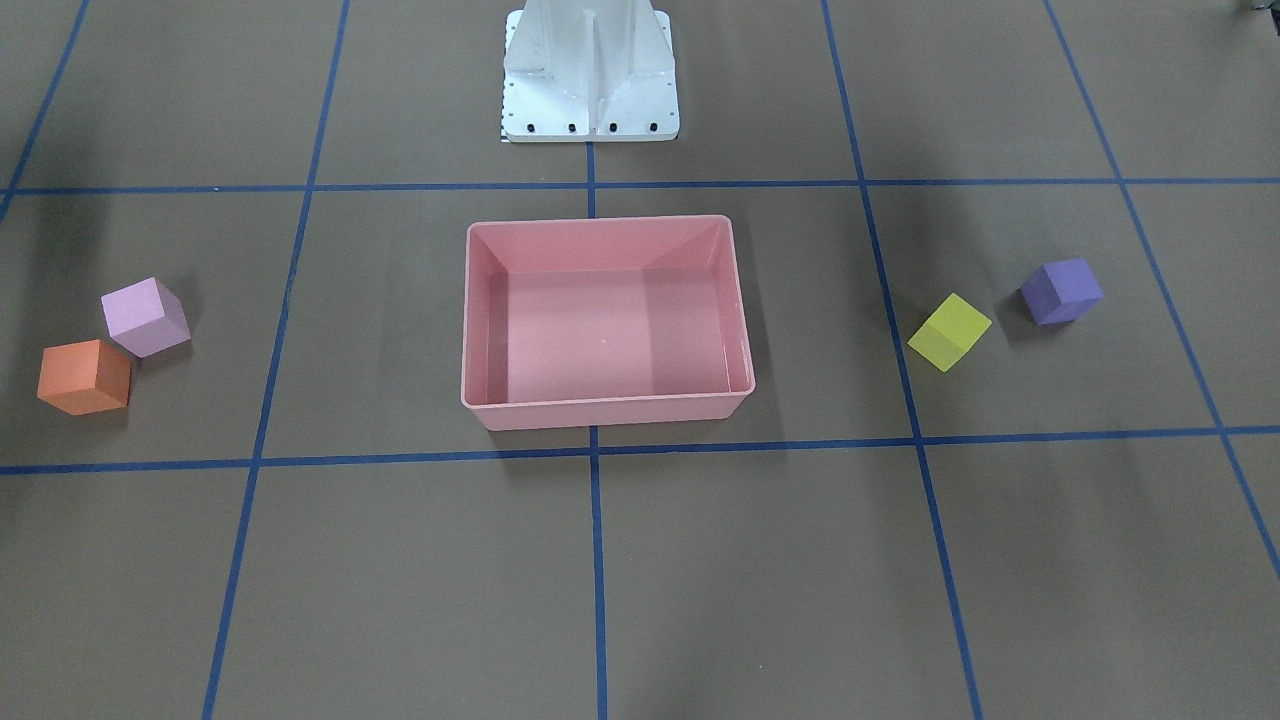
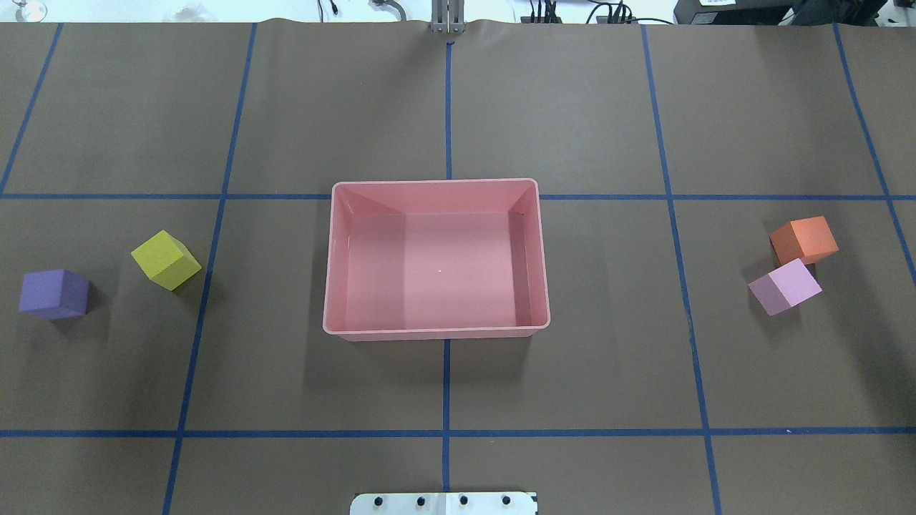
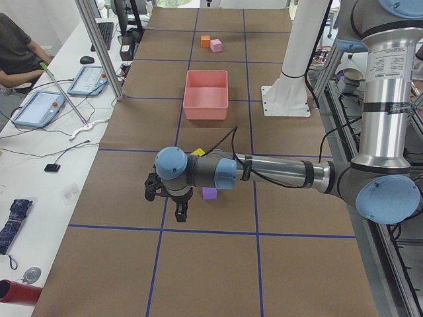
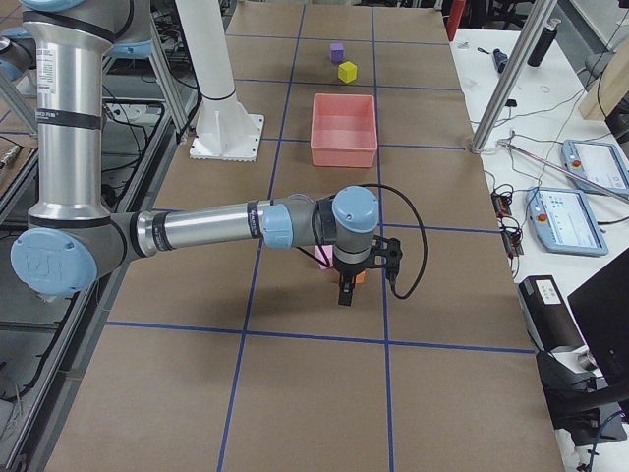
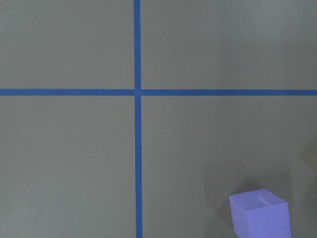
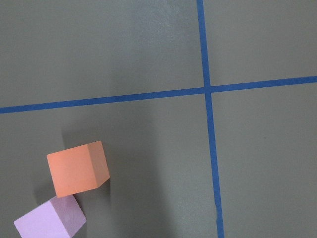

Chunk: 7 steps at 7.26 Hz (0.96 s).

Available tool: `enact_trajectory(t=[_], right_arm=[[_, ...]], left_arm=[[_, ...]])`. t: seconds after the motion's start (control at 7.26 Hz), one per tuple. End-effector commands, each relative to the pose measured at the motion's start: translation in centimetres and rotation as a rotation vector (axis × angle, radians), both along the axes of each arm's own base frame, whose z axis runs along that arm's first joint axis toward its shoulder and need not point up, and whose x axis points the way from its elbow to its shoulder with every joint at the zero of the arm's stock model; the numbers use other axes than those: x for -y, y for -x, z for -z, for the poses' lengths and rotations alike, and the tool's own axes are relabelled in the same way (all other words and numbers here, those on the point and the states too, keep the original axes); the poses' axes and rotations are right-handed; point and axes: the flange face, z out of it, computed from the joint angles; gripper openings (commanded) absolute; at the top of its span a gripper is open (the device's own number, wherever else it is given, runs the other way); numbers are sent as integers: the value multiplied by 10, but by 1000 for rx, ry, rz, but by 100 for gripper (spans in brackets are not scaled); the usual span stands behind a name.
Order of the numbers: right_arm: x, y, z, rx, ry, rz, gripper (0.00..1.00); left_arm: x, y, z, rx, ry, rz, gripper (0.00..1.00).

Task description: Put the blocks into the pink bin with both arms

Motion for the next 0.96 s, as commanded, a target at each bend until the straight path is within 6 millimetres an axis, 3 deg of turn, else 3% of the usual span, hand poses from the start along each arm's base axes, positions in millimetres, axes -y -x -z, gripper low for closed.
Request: enact_trajectory(t=[0.0,0.83], right_arm=[[-5,0,-5,-1,10,0,100],[-4,2,1,11,4,-3,100]], left_arm=[[-1,1,3,3,-17,0,100],[1,-1,11,-3,-35,0,100]])
